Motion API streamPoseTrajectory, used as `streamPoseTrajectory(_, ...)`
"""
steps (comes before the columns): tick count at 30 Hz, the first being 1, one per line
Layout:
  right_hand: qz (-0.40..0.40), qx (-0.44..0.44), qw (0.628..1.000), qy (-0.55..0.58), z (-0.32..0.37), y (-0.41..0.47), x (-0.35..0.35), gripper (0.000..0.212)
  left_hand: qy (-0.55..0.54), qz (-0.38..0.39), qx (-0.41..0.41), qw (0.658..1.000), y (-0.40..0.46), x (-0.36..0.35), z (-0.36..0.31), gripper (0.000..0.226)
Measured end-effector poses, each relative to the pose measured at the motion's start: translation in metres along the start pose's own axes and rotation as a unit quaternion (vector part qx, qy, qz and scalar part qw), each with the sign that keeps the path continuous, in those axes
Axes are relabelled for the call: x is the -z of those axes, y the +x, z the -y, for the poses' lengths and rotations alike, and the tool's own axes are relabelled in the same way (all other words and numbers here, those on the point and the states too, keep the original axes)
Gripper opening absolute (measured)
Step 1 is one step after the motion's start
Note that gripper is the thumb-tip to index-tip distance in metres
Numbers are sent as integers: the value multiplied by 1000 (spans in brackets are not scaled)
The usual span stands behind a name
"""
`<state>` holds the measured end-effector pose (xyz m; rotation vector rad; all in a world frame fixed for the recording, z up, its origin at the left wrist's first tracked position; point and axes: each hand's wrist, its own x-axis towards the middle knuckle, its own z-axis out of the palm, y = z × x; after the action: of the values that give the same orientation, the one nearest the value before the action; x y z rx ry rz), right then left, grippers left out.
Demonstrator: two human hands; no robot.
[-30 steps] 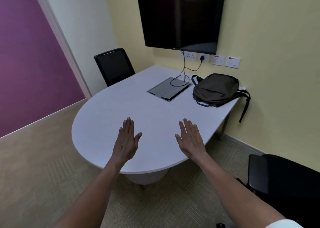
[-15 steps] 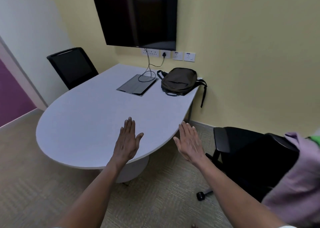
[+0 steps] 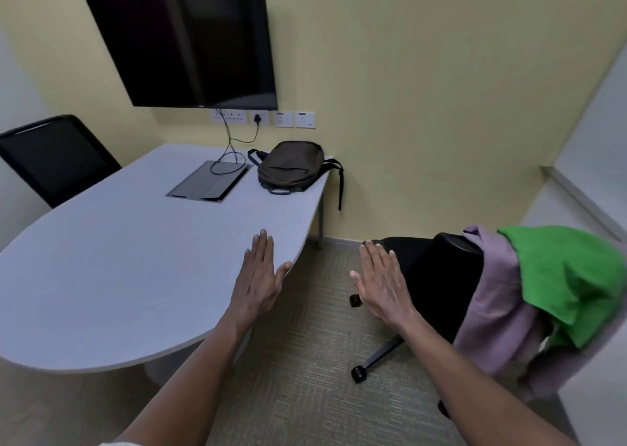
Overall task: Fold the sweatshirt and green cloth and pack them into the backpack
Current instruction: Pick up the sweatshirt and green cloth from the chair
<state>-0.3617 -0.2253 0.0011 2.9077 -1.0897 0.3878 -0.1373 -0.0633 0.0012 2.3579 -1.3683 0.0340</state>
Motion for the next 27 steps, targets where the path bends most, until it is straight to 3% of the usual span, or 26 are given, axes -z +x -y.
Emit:
streamPoseTrajectory(11, -98, -84, 991, -24, -116, -29, 49, 62, -32, -7, -101, 994, 45, -35, -146, 87)
streamPoseTrajectory(19, -167, -130, 977, -34, -199, -44, 87, 57, -43, 12, -166, 985, 70, -47, -285, 81)
streamPoseTrajectory(23, -191, -167, 966, -39, -241, -49, 94, 53, -29, 47, -152, 987, 87, -59, -338, 92)
streamPoseTrajectory(27, -213, -238, 948, -12, -281, -55, 102, 47, -12, 114, -78, 990, 95, -67, -383, 95)
